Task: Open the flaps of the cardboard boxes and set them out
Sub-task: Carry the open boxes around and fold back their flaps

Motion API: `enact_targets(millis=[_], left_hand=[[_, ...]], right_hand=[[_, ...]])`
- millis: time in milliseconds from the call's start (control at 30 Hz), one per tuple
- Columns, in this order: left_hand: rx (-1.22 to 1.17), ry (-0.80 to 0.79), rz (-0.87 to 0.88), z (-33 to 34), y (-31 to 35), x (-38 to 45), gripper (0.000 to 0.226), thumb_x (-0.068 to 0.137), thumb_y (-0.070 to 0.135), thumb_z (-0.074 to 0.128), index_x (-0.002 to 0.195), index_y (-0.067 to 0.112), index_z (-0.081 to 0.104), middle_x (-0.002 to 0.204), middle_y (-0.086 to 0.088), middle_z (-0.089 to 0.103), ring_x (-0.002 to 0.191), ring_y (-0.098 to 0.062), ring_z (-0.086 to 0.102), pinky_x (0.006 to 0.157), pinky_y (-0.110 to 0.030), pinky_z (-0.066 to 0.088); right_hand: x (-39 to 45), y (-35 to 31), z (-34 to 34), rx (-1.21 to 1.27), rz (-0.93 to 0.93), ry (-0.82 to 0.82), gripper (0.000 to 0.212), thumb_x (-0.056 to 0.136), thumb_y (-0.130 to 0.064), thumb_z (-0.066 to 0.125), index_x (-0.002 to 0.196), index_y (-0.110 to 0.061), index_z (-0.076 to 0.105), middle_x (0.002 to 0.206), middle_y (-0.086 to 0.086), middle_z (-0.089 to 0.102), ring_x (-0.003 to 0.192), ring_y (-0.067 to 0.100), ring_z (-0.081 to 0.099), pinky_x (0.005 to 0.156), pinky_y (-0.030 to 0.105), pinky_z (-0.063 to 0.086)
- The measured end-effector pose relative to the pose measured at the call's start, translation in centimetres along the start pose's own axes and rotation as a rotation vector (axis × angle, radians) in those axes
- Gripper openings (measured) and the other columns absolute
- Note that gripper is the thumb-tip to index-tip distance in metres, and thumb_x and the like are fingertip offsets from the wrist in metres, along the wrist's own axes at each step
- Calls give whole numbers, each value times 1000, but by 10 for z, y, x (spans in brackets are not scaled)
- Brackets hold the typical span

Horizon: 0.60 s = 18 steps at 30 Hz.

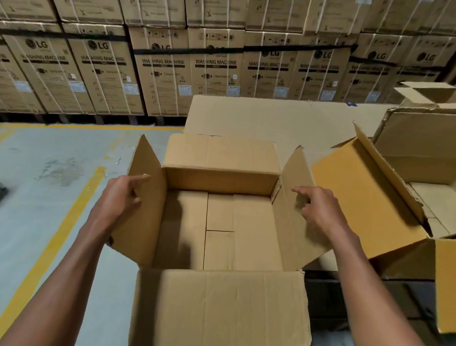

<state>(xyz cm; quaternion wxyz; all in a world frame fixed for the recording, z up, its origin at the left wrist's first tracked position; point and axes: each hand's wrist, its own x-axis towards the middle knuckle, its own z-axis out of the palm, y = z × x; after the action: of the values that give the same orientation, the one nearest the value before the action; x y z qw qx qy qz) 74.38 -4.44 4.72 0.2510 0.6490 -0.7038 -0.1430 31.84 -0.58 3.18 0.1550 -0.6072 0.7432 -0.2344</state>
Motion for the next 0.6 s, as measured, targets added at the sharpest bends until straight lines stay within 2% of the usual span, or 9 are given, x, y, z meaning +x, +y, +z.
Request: enact_targets(millis=[100, 200, 300, 367, 433, 500, 567, 600], left_hand=[[7, -20, 20, -5, -2, -13, 66, 79, -22, 60, 136, 9, 61, 96, -18, 73, 76, -23, 61, 71, -33, 47], [-13, -63, 74, -11, -9, -19, 65, 79, -23, 60, 136, 9, 61, 97, -18, 73, 77, -21, 62, 70, -31, 44], [-36, -102, 150, -19, -19, -24, 63, 80, -21, 60, 135, 11, 62, 84, -12, 65, 68, -13, 54, 70, -33, 44], [-47, -128, 206, -27, -30, -30, 63, 80, -20, 59, 135, 13, 63, 79, -7, 56, 66, -12, 49, 71, -35, 47], [-79, -152, 247, -34, -43, -40, 65, 80, -19, 57, 135, 15, 63, 79, -5, 55, 67, -13, 50, 72, -32, 46], [-98, -188, 290, -43, -58, -51, 66, 80, -18, 57, 136, 17, 62, 79, -8, 59, 69, -16, 54, 72, -31, 46], [-116, -226, 327, -49, -68, -59, 65, 82, -16, 58, 137, 18, 61, 89, -15, 66, 75, -20, 57, 75, -34, 49], [-117, -250, 347, -52, -72, -64, 64, 83, -15, 59, 138, 18, 61, 94, -16, 67, 78, -22, 59, 75, -34, 49]], right_hand=[[-33, -2, 7, -17, 38, 27, 70, 81, 16, 47, 137, -23, 61, 141, 8, 58, 130, 30, 54, 105, 35, 47], [-73, -7, 15, -5, 125, 61, 69, 83, 17, 50, 139, -23, 58, 144, 6, 56, 132, 26, 52, 105, 27, 42], [-119, -21, 25, 12, 230, 132, 66, 87, 13, 54, 140, -26, 57, 144, 8, 55, 126, 26, 56, 103, 31, 48], [-156, -35, 35, 9, 298, 177, 66, 88, 13, 54, 140, -28, 57, 145, 6, 55, 115, 23, 61, 88, 30, 56], [-195, -53, 47, 6, 368, 221, 68, 87, 12, 54, 139, -31, 57, 144, 3, 55, 98, 19, 64, 68, 26, 54], [-231, -74, 60, 4, 429, 267, 67, 88, 12, 55, 139, -32, 58, 141, 4, 58, 103, 23, 65, 78, 33, 57], [-263, -88, 71, 21, 486, 311, 65, 89, 10, 57, 139, -31, 57, 139, 6, 59, 113, 27, 62, 91, 42, 57], [-279, -92, 76, 27, 514, 324, 65, 89, 10, 57, 139, -32, 57, 138, 5, 60, 115, 28, 61, 93, 43, 56]])
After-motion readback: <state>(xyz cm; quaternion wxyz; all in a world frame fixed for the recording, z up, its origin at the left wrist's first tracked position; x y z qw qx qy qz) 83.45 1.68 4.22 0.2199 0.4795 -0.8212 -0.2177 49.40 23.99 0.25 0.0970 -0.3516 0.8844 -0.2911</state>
